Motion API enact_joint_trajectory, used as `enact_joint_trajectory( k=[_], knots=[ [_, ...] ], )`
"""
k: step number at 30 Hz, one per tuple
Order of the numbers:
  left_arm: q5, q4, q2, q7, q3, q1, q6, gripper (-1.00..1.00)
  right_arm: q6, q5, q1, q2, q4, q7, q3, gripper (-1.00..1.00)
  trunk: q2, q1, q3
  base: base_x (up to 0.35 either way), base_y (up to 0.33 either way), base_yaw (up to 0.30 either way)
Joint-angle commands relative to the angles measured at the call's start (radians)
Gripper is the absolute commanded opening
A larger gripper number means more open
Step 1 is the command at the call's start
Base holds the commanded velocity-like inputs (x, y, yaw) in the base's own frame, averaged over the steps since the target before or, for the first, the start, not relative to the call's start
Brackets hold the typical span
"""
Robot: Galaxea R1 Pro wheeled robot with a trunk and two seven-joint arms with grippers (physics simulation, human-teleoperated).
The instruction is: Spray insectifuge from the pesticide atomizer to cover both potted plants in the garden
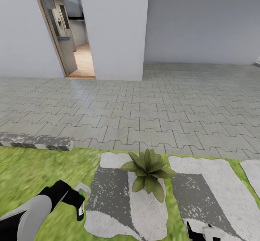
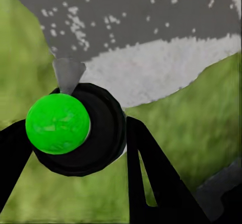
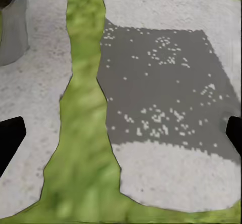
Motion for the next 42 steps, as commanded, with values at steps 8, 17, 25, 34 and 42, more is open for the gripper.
enact_joint_trajectory(
  k=[8,17,25,34,42],
  knots=[
    [-0.075,-0.002,-0.025,-0.046,-0.003,-0.026,0.04,-1.0,-0.003,0.007,-0.001,0.001,-0.007,0.014,-0.138,1.0,0.0,0.0,-0.001,0.0,0.0,0.0],
    [-0.198,-0.06,-0.023,-0.261,-0.055,-0.098,0.171,-1.0,-0.003,0.007,-0.001,0.003,-0.006,0.013,-0.142,1.0,0.0,0.0,-0.001,0.0,0.0,-0.007],
    [-0.225,-0.136,-0.023,-0.366,-0.063,-0.102,0.185,-1.0,-0.003,0.008,-0.001,0.003,-0.006,0.013,-0.142,1.0,0.0,0.0,-0.001,0.0,0.0,-0.236],
    [-0.267,-0.154,-0.052,-0.38,-0.153,-0.091,0.213,-1.0,-0.003,0.008,-0.001,0.003,-0.001,0.011,-0.142,1.0,0.0,0.0,-0.001,0.0,0.0,-0.161],
    [-0.267,-0.154,-0.06,-0.38,-0.152,-0.091,0.213,-1.0,-0.003,0.007,-0.001,0.003,-0.001,0.011,-0.143,1.0,0.0,0.0,-0.001,0.0,0.0,-0.003]
  ],
)
